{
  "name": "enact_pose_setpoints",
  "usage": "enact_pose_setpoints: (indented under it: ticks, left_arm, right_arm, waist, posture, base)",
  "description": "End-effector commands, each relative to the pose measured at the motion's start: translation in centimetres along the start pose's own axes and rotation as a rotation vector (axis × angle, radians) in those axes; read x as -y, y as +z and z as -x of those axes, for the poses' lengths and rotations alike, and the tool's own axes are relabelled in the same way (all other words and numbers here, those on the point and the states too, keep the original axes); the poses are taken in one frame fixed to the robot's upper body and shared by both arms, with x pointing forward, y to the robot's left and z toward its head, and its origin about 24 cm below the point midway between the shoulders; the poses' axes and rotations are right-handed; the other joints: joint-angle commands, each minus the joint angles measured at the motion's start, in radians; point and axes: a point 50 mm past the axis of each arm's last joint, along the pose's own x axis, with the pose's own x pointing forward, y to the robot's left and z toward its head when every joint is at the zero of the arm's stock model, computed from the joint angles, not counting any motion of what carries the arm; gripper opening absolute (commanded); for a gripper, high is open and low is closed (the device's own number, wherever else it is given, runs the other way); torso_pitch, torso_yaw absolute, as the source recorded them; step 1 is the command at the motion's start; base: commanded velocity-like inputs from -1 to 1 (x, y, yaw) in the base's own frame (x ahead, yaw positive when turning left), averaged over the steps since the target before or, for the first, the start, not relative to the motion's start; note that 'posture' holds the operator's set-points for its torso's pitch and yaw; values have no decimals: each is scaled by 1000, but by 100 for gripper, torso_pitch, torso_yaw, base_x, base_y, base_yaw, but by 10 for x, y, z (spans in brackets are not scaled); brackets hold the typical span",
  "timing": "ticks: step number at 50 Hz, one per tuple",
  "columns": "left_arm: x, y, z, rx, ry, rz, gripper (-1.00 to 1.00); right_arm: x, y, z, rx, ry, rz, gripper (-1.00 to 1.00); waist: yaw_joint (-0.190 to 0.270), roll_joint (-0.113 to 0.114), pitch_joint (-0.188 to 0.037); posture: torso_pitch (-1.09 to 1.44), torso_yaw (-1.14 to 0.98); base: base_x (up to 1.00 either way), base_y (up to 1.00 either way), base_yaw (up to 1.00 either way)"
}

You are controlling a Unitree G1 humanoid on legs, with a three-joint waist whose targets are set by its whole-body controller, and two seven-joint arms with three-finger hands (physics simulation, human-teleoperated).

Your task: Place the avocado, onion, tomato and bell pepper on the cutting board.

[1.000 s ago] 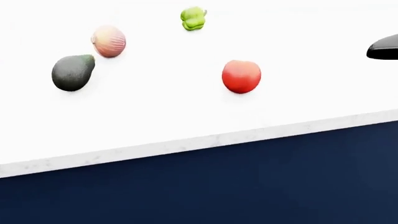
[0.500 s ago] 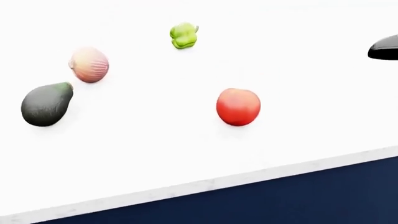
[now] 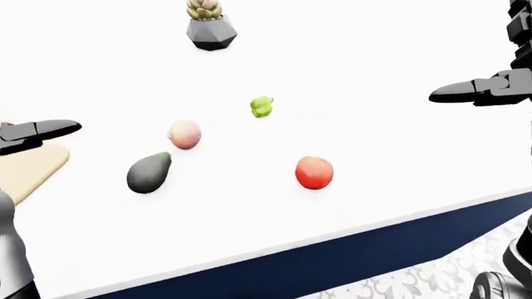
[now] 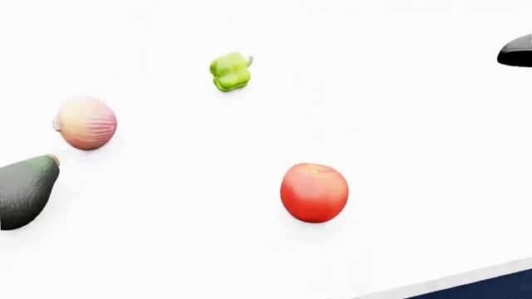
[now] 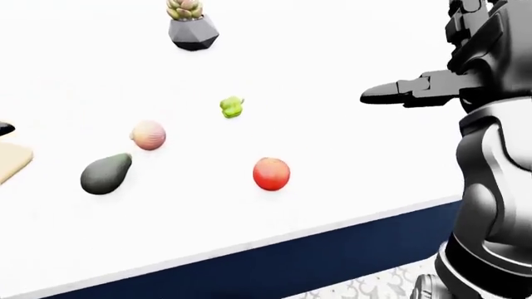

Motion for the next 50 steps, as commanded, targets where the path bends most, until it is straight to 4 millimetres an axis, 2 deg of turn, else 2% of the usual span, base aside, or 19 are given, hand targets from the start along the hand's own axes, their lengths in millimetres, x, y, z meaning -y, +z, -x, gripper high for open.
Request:
enact_pose_setpoints:
  ticks: [1, 2, 4, 5, 8, 10, 18, 19, 25, 28, 30, 31, 32, 34, 41, 43, 45, 47, 50]
  left_arm:
    - [-3, 19, -4, 90, 9, -13, 100]
    - [-3, 19, -4, 91, 9, -13, 100]
    - [-3, 18, -4, 91, 7, -16, 100]
    - [-3, 18, -4, 91, 7, -16, 100]
    - [-3, 18, -5, 91, 8, -17, 100]
    - [-3, 18, -5, 91, 6, -19, 100]
    - [-3, 17, -4, 88, 6, -20, 100]
    - [-2, 17, -4, 87, 5, -19, 100]
    - [-2, 18, -4, 87, 5, -19, 100]
    - [-2, 17, -4, 86, 5, -20, 100]
    - [-2, 17, -4, 86, 6, -20, 100]
    - [-2, 17, -4, 86, 5, -20, 100]
    - [-2, 16, -4, 85, 4, -20, 100]
    - [-2, 16, -4, 84, 3, -21, 100]
    - [-2, 15, -5, 80, 2, -22, 100]
    - [-2, 15, -5, 85, 8, -35, 100]
    - [-2, 14, -5, 77, 6, -23, 100]
    - [-3, 16, -5, 91, 14, -28, 100]
    - [-4, 18, -5, 93, 19, -5, 100]
  right_arm:
    - [4, 12, -4, 52, -30, -6, 100]
    - [5, 12, -4, 41, -28, -27, 100]
    - [5, 9, -6, 33, -35, -12, 100]
    - [5, 9, -7, 28, -36, -13, 100]
    - [6, 10, -10, 25, -41, -35, 100]
    - [7, 11, -13, 53, -90, 37, 100]
    - [7, 8, -16, 62, -65, -13, 100]
    - [6, 6, -16, 53, -59, -3, 100]
    - [7, 5, -18, 55, -64, 6, 100]
    - [3, 3, -19, 47, -56, 8, 100]
    - [3, 4, -21, 48, -60, 10, 100]
    - [4, 3, -23, 50, -74, 46, 100]
    - [3, 2, -25, 28, -61, 28, 100]
    - [1, 4, -25, 66, -41, 35, 100]
    - [10, -16, -55, -22, -109, 87, 100]
    - [9, -14, -61, 1, -106, 93, 100]
    - [6, -20, -63, -23, -54, 150, 100]
    - [3, -26, -67, -19, -20, 184, 100]
    - [-2, -34, -72, -42, -6, 219, 100]
  waist:
    - [3, 1, -16]
    - [-1, 12, -11]
    - [-7, 55, -20]
    - [-10, 39, -14]
    - [-2, 28, -29]
    - [2, 23, -30]
    - [13, 12, -34]
    - [27, 19, -49]
    - [47, 27, -26]
    - [45, -9, -12]
    - [37, -83, -12]
    - [12, -59, -14]
    - [21, -52, 0]
    - [26, -45, -18]
    - [12, -6, -8]
    - [2, 20, -11]
    - [-9, 66, -22]
    - [-8, 55, -9]
    - [-7, 49, -23]
  posture:
    - [0, 0]
    - [0, 0]
    - [0, 0]
    - [0, 0]
    - [0, 0]
    - [0, 0]
    - [0, 0]
    - [0, 0]
    - [0, 0]
    - [0, 0]
    - [0, 0]
    - [0, 0]
    - [0, 0]
    - [0, 0]
    - [0, 0]
    - [0, 0]
    - [0, 0]
    - [0, 0]
    - [0, 0]
  base:
    - [0, 0, 0]
    - [0, 0, 0]
    - [0, 0, 0]
    - [0, 0, 0]
    - [0, 0, 0]
    - [0, 0, 0]
    - [0, 0, 0]
    - [0, 0, 45]
    - [0, 0, 100]
    - [0, 0, 100]
    - [0, 0, 100]
    - [0, 0, 25]
    - [0, 0, 0]
    - [0, 0, 0]
    - [0, 0, 0]
    - [0, 0, 0]
    - [0, 0, 0]
    - [0, 0, 0]
    - [0, 0, 0]
